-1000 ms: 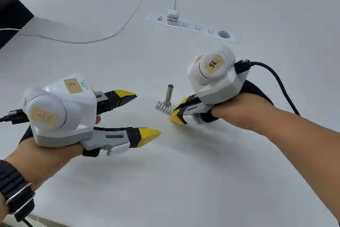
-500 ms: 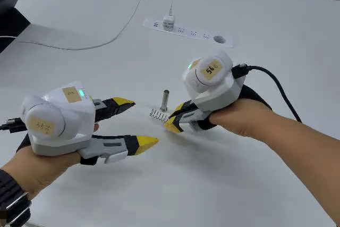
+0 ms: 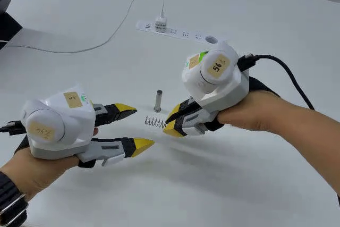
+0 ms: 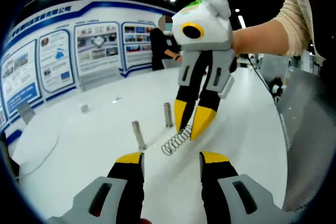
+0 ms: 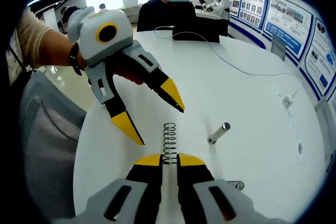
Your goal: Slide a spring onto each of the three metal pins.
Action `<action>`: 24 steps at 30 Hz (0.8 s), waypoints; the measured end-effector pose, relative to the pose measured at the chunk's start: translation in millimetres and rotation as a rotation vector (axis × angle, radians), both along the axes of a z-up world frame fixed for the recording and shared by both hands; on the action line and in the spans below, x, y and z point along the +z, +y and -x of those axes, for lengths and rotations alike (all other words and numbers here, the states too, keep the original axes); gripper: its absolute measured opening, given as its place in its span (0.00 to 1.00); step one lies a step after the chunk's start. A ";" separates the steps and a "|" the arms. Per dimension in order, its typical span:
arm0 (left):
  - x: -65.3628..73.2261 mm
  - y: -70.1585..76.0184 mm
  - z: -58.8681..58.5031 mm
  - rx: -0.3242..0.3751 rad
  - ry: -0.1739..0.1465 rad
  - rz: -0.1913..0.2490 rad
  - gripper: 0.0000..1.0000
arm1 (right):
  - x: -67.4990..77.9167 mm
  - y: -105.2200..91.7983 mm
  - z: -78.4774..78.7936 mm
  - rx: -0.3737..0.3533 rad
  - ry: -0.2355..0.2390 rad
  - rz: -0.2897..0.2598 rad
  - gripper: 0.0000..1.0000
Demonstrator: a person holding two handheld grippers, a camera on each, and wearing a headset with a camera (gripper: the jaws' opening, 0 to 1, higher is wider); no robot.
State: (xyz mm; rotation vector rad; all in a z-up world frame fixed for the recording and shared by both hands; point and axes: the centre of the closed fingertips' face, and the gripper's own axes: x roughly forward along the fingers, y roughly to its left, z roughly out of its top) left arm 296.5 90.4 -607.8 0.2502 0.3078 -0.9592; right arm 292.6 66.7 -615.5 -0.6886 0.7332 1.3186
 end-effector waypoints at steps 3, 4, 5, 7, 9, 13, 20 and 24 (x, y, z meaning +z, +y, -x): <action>0.7 -4.6 3.5 -0.030 -0.018 -0.020 0.37 | 0.6 -1.1 4.8 0.031 0.002 0.019 0.11; 0.7 -6.3 5.1 -0.042 -0.021 -0.025 0.35 | 0.5 -1.4 6.1 0.040 0.004 0.025 0.11; 0.5 -7.5 5.8 -0.053 -0.030 -0.034 0.33 | 0.5 -2.0 7.3 0.047 0.001 0.032 0.11; -0.5 -9.0 7.4 -0.067 -0.037 -0.049 0.30 | 0.7 -2.4 10.1 0.064 0.005 0.043 0.11; -0.7 -10.4 8.5 -0.075 -0.044 -0.054 0.29 | 1.5 -2.8 13.4 0.081 0.005 0.055 0.11; -0.7 -13.5 10.6 -0.092 -0.050 -0.057 0.23 | 1.5 -3.8 16.4 0.104 0.007 0.076 0.11; -2.7 -16.4 14.7 -0.122 -0.063 -0.068 0.13 | 2.4 -5.3 20.1 0.116 0.025 0.088 0.11; -4.9 -17.0 15.2 -0.125 -0.062 -0.074 0.13 | 6.5 -4.8 20.7 0.110 0.034 0.082 0.11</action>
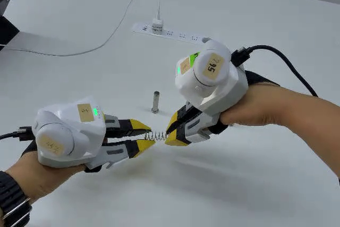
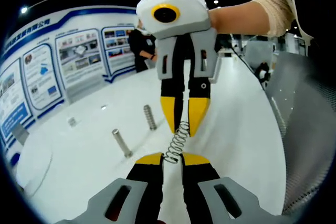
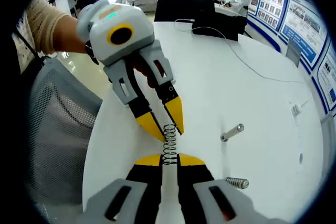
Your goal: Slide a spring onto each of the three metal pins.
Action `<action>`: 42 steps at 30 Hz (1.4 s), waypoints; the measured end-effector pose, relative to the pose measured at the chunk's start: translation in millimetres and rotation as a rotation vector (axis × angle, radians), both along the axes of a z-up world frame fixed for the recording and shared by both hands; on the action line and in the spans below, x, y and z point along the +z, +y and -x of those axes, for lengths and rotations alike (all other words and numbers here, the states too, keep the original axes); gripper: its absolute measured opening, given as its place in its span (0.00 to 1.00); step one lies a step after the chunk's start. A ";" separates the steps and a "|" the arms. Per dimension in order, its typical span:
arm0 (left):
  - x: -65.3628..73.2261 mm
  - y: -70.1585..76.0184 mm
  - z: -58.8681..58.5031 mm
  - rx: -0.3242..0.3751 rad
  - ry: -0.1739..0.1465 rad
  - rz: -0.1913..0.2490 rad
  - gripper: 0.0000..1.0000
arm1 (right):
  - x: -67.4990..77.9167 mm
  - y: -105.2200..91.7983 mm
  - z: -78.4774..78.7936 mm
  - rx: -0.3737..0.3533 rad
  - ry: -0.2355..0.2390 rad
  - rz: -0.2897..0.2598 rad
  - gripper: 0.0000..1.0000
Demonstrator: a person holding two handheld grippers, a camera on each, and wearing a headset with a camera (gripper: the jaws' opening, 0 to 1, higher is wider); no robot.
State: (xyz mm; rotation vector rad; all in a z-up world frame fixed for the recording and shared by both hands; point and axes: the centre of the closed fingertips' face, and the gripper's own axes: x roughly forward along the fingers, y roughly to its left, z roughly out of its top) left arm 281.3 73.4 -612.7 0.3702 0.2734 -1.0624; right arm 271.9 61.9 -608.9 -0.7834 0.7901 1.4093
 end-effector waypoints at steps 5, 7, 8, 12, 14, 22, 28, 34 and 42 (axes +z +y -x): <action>0.0 1.9 -2.4 0.017 0.002 0.007 0.11 | 11.7 4.6 -1.7 -0.009 -0.006 -0.033 0.11; 0.9 1.8 -2.7 0.022 0.004 0.013 0.11 | 16.1 7.3 -1.4 -0.011 -0.009 -0.048 0.11; 1.3 2.0 -3.1 0.024 0.003 0.014 0.11 | 18.1 8.4 -0.9 -0.011 -0.011 -0.053 0.11; 3.0 1.1 -3.4 0.029 0.005 0.019 0.11 | 24.4 12.2 0.3 -0.012 -0.017 -0.073 0.11; 2.9 1.2 -3.7 0.032 0.008 0.023 0.11 | 26.8 14.5 -0.2 -0.018 -0.020 -0.091 0.11; 4.9 -4.5 -1.1 0.031 0.015 0.037 0.11 | 38.7 23.8 1.3 -0.028 -0.020 -0.154 0.11; 6.6 -7.5 -0.5 0.026 0.016 0.045 0.11 | 43.3 29.8 1.5 -0.036 -0.018 -0.185 0.11; 6.1 -9.3 0.6 0.023 0.021 0.049 0.11 | 44.1 33.5 1.2 -0.044 -0.015 -0.201 0.11; 4.4 -6.2 -1.4 0.033 0.021 0.048 0.12 | 43.6 35.1 1.4 -0.055 -0.009 -0.210 0.11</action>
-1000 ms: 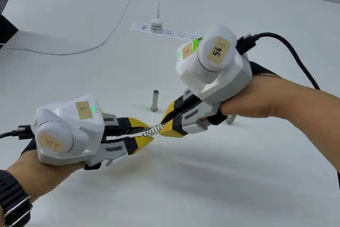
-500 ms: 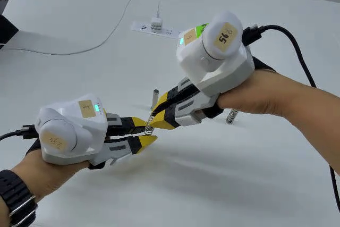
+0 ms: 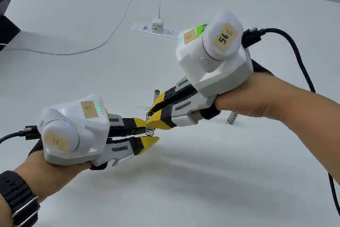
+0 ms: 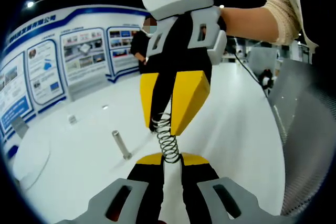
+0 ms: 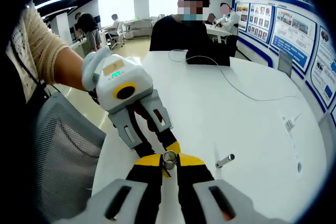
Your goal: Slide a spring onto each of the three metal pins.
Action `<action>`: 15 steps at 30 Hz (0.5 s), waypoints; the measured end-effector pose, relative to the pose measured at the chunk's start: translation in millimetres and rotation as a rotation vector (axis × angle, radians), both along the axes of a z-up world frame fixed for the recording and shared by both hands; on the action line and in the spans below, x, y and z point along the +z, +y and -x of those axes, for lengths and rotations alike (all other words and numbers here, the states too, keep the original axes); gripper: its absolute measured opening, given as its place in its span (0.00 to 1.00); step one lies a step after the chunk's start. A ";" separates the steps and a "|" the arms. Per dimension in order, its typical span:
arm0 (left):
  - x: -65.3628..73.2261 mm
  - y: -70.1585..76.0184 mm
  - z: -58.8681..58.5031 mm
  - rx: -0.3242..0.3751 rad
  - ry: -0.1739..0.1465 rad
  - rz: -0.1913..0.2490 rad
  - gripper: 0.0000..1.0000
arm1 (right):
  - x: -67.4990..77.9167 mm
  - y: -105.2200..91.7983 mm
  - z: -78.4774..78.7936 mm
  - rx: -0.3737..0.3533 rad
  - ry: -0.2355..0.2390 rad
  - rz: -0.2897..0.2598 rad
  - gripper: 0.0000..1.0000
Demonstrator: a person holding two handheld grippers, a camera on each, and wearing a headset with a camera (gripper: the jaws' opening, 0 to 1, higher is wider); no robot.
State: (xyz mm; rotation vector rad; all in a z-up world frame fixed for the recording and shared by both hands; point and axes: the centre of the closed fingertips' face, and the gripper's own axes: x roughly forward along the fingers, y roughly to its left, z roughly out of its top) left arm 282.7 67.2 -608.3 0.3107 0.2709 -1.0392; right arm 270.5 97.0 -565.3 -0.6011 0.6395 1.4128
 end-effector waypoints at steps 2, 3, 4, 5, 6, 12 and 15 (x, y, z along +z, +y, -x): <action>0.0 0.7 -0.7 0.006 0.002 0.002 0.13 | -0.1 -0.2 -0.7 -0.003 -0.001 0.000 0.11; 0.2 0.9 -1.0 0.010 0.004 0.004 0.14 | -0.2 -0.4 -0.9 -0.003 -0.002 0.001 0.11; 0.5 1.3 -1.7 0.015 0.007 0.009 0.15 | -0.1 -0.4 -1.4 -0.004 -0.002 0.001 0.11; 0.8 1.6 -2.1 0.019 0.009 0.012 0.16 | 0.4 -0.3 -1.9 -0.005 -0.002 -0.002 0.11; 1.3 2.3 -2.8 0.023 0.011 0.016 0.17 | 1.2 -0.3 -3.0 -0.009 -0.002 -0.004 0.11; 4.6 11.1 -7.9 0.060 0.021 0.033 0.24 | 5.8 -3.4 -10.3 -0.034 -0.009 -0.018 0.11; 4.8 17.7 -11.0 0.084 0.029 0.040 0.29 | 8.3 -5.0 -15.1 -0.051 -0.015 -0.027 0.11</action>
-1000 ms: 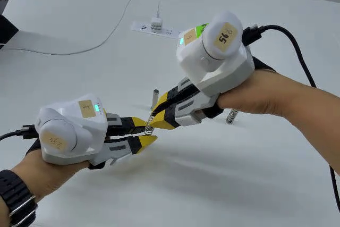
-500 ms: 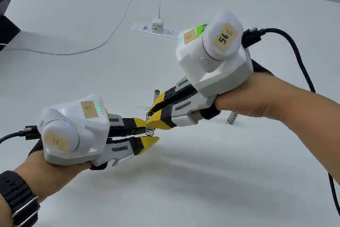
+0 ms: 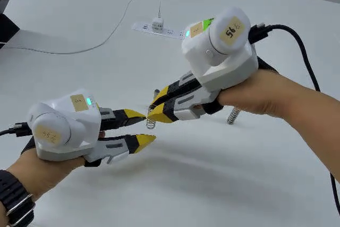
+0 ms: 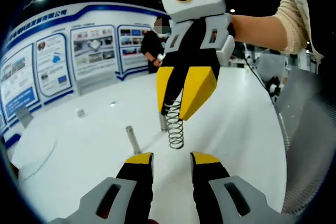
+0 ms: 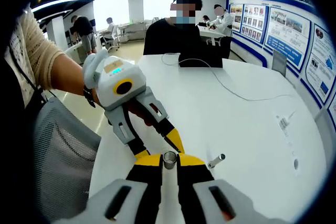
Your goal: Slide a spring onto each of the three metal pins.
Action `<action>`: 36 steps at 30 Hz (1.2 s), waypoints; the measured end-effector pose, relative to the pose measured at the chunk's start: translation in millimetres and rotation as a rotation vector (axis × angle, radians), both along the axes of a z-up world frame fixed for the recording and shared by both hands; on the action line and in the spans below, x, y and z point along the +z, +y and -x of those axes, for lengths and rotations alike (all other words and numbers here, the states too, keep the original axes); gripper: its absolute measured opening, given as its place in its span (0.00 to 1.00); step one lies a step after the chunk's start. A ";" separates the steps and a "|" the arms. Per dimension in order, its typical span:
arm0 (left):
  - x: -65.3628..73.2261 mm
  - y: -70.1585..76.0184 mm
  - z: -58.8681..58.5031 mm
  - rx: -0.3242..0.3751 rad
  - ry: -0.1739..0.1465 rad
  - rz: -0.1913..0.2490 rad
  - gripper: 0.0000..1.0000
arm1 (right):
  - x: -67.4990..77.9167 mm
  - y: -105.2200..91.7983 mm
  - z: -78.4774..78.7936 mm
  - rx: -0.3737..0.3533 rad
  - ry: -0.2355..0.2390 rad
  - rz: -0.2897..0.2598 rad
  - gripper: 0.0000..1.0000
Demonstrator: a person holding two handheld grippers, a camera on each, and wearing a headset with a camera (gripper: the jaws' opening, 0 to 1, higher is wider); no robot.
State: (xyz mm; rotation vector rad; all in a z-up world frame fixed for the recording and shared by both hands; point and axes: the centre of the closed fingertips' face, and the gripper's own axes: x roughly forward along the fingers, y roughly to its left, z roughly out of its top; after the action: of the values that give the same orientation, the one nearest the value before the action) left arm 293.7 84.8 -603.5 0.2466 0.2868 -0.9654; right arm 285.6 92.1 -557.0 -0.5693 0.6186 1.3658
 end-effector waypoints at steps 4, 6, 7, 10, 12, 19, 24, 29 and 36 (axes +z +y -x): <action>1.6 8.1 -3.7 0.033 0.003 0.009 0.34 | 4.1 -2.8 -9.0 -0.029 -0.012 -0.012 0.11; 2.8 11.8 -6.0 0.050 0.005 0.016 0.37 | 7.0 -3.9 -14.6 -0.048 -0.020 -0.022 0.11; 3.1 13.2 -7.1 0.057 0.006 0.019 0.39 | 7.9 -4.5 -16.9 -0.055 -0.024 -0.024 0.11; 3.6 16.9 -10.4 0.075 0.009 0.026 0.44 | 10.9 -5.8 -25.1 -0.083 -0.037 -0.034 0.11; 4.4 18.3 -11.7 0.082 0.008 0.030 0.44 | 11.4 -6.8 -32.0 -0.099 -0.048 -0.034 0.11; 5.2 20.4 -13.3 0.094 0.008 0.039 0.47 | 12.5 -9.6 -52.3 -0.167 -0.074 -0.045 0.11; 4.4 21.3 -13.6 0.101 0.011 0.043 0.49 | 14.0 -12.5 -69.2 -0.229 -0.103 -0.059 0.11; 3.5 20.7 -13.9 0.102 0.016 0.044 0.52 | 8.9 -12.2 -84.4 -0.266 -0.104 -0.065 0.11; 4.9 22.5 -15.4 0.109 0.016 0.051 0.54 | -1.2 -8.5 -90.5 -0.268 -0.092 -0.052 0.11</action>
State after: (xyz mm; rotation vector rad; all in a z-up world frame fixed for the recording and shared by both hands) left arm 309.1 107.4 -598.7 0.1752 0.2875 -0.8662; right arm 376.1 83.6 -558.2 -0.4853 0.5610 1.0943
